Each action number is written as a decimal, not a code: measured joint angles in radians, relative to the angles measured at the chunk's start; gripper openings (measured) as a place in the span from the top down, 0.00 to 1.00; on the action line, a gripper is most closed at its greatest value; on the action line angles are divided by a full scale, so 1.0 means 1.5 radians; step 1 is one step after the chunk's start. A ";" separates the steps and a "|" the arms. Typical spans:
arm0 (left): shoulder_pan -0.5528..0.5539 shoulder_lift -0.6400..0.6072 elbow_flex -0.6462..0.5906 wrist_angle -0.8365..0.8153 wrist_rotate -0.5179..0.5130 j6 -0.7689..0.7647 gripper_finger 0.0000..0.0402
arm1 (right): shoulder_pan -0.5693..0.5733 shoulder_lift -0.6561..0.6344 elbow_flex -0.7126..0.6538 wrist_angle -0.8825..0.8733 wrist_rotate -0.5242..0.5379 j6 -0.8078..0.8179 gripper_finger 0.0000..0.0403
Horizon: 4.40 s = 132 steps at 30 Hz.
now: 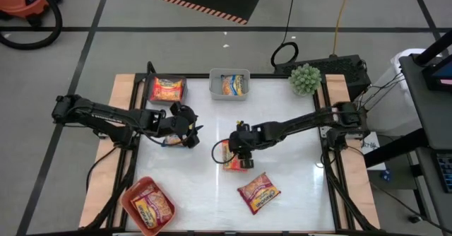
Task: Sort Maruchan noodles
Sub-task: Put the orange noodle pack into the black bin
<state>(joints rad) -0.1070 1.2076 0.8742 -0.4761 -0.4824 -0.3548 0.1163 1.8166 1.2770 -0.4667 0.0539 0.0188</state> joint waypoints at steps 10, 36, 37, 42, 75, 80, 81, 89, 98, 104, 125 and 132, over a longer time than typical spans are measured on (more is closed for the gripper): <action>0.000 0.000 0.000 0.007 0.007 -0.014 0.45 | 0.016 -0.185 -0.123 0.032 0.094 -0.023 0.61; 0.004 0.000 0.001 0.070 0.033 0.012 0.45 | -0.086 -0.118 -0.426 0.505 -0.107 -0.179 0.47; 0.004 0.000 0.001 0.073 0.036 0.012 0.45 | -0.086 -0.105 -0.426 0.516 -0.108 -0.186 0.47; 0.004 0.000 0.001 0.074 0.043 0.013 0.45 | -0.087 -0.040 -0.425 0.624 -0.117 -0.218 0.51; 0.004 0.102 0.000 0.186 0.104 0.058 0.45 | -0.040 -0.281 -0.426 0.641 0.089 -0.296 1.00; 0.004 0.119 0.000 0.227 0.109 0.079 0.45 | -0.027 -0.331 -0.426 0.594 0.140 -0.314 1.00; 0.004 0.119 0.000 0.236 0.109 0.083 0.45 | -0.025 -0.341 -0.426 0.583 0.148 -0.318 1.00; 0.000 0.127 0.000 0.300 0.109 0.146 0.45 | -0.003 -0.415 -0.426 0.544 0.214 -0.325 1.00; -0.003 0.131 0.000 0.304 0.118 0.146 0.44 | 0.046 -0.491 -0.426 0.511 0.332 -0.343 1.00; -0.004 0.147 0.000 0.337 0.135 0.130 0.32 | 0.070 -0.536 -0.426 0.512 0.334 -0.347 1.00; -0.007 0.382 0.000 0.891 0.116 0.196 0.19 | 0.166 -0.590 -0.425 0.608 0.436 -0.417 1.00; -0.009 0.427 0.001 1.034 0.169 0.197 0.19 | 0.183 -0.587 -0.425 0.633 0.433 -0.420 1.00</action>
<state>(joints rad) -0.1204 1.8480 0.8749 1.0754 -0.2295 -0.0586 0.3909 0.9356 0.6388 0.4825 0.7036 -0.6106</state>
